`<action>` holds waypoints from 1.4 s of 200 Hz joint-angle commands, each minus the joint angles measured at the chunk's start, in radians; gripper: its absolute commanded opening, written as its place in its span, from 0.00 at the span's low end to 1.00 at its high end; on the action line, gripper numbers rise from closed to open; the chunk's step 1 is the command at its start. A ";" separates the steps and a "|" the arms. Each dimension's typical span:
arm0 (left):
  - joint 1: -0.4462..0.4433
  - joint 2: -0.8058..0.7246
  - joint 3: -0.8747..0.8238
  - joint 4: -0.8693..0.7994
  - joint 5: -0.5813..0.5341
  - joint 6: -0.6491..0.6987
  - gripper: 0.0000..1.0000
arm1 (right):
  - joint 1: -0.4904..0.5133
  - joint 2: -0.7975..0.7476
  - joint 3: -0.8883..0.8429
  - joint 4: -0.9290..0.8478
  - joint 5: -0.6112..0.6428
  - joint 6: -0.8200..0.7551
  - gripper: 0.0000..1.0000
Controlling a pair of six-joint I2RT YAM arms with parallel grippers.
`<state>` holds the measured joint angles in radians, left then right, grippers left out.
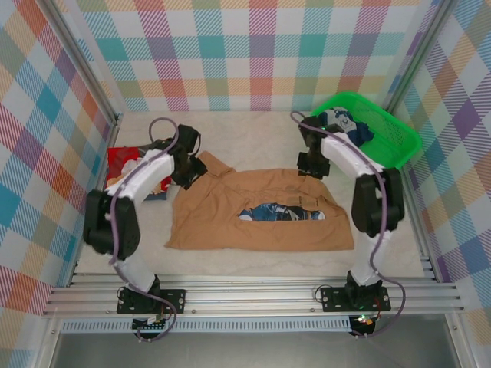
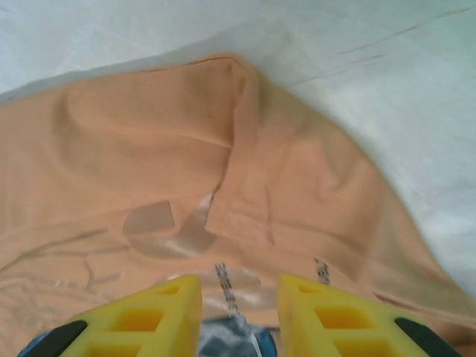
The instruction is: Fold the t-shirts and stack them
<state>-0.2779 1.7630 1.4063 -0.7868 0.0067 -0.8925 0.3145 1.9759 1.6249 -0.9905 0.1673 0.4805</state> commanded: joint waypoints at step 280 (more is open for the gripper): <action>0.069 0.229 0.211 0.069 0.110 0.095 0.45 | 0.064 0.157 0.082 -0.115 0.126 -0.008 0.11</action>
<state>-0.2077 2.0010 1.6154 -0.7219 0.0967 -0.8173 0.3748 2.1891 1.7027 -1.0718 0.2623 0.4923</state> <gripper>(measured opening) 0.448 0.117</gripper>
